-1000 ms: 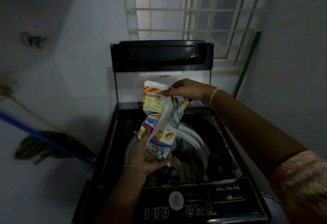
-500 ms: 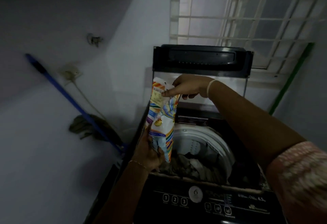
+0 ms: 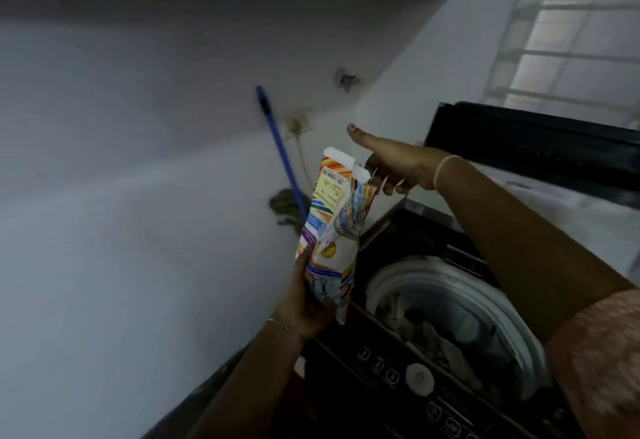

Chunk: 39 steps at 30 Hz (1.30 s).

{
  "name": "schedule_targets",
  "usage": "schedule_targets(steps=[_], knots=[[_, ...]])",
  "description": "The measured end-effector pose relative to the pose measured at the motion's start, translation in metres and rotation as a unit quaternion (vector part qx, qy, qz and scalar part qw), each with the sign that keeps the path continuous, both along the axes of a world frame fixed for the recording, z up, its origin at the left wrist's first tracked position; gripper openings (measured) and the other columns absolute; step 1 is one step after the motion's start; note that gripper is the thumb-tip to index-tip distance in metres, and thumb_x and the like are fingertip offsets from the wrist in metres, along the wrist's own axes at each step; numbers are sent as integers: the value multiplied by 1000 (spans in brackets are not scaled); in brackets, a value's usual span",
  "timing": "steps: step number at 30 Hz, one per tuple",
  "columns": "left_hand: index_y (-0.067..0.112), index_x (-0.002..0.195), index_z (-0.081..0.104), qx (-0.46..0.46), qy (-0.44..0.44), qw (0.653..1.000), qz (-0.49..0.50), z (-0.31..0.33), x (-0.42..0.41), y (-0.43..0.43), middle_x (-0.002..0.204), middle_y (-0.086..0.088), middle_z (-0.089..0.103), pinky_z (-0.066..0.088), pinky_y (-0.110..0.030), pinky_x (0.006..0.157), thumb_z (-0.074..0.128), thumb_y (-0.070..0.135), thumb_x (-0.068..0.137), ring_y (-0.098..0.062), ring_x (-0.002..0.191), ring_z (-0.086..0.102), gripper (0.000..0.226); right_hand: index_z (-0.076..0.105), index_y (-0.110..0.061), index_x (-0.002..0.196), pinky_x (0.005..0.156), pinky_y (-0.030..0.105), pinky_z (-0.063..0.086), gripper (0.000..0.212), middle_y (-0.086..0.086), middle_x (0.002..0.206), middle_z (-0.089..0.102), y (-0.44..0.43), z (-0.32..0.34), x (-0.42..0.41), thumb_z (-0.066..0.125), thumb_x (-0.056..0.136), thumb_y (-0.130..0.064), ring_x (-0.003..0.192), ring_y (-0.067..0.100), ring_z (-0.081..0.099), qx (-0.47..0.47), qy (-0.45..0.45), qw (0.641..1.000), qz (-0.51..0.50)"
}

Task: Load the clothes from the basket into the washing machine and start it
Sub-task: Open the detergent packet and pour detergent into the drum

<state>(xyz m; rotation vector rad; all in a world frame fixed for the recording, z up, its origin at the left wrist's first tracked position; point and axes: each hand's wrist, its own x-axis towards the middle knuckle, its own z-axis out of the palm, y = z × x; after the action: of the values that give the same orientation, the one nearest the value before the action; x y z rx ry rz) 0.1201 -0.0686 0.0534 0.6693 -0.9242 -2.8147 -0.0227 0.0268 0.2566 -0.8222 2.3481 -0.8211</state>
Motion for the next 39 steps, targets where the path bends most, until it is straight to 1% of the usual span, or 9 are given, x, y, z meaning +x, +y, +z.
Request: schedule_targets(steps=[2,9,14,17,23,30,32,35,39], knots=[[20,130,59,41,29,998,-32,-9,23,-13,123,-4,63,46,-30,90,77,55,66,-21,109,58,75,66,-13,78,54,22,35,80,2,69,63,-14,-4,10,33,75,-85,54,13,50,25,35,998,36],[20,135,55,90,18,994,53,-25,78,-42,127,-2,60,44,-23,79,73,60,70,-18,107,58,78,68,-10,90,58,22,42,32,4,76,68,-73,-9,54,62,85,-41,63,16,57,40,56,987,145],[14,129,59,97,8,985,139,-27,113,-49,120,-10,61,52,-21,43,64,58,73,-22,92,62,71,69,-2,100,61,25,52,33,8,81,73,-111,-14,82,69,82,-29,68,19,66,55,55,974,213],[15,129,59,103,2,977,188,-33,128,-55,124,-10,61,54,-24,48,68,54,68,-23,97,61,73,68,-7,96,61,26,55,36,7,83,73,-131,-22,101,73,79,-38,66,19,69,66,49,965,249],[15,128,57,107,-15,965,240,-49,153,-74,133,-14,58,59,-35,59,72,48,68,-30,113,58,70,68,2,103,67,30,48,33,15,95,71,-169,-53,128,60,91,-28,79,27,68,17,221,926,304],[11,113,60,-60,-221,952,203,-60,178,-118,124,-16,61,55,-42,82,68,42,80,-26,105,59,45,69,-14,98,62,28,44,29,7,87,68,-205,-107,152,53,94,-38,72,23,61,-12,275,904,327],[10,127,48,-140,-282,925,214,-65,181,-138,136,-17,51,50,-46,94,74,31,77,-26,111,55,61,69,-17,99,62,27,42,27,5,90,69,-215,-130,155,51,95,-37,73,23,62,-7,291,897,332],[19,147,17,-343,-347,823,292,-71,179,-173,152,-13,26,37,-53,108,81,22,72,-32,137,32,99,69,-22,103,65,28,43,26,4,98,71,-231,-161,147,49,95,-38,81,24,64,8,301,888,347],[25,149,22,-591,-335,676,284,-75,170,-211,155,-9,21,30,-43,112,80,25,74,-26,142,23,95,69,-25,107,64,28,41,26,2,100,70,-255,-205,132,49,95,-37,85,25,65,39,323,869,372]])
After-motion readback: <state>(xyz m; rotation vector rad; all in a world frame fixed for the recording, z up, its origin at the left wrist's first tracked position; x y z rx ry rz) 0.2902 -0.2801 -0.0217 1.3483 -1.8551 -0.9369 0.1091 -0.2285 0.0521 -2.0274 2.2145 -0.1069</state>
